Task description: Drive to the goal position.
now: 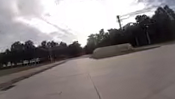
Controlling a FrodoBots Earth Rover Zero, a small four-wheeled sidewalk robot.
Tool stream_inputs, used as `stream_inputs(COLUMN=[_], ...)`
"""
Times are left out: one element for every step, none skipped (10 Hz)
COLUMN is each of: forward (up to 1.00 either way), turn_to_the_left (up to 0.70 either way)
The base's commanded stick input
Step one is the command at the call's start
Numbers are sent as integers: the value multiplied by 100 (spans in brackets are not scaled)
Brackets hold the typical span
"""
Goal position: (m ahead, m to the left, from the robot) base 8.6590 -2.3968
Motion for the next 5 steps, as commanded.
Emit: stream_inputs(forward=[70, 70, 70, 70, 70], turn_to_the_left=[0, 0, 0, 0, 0])
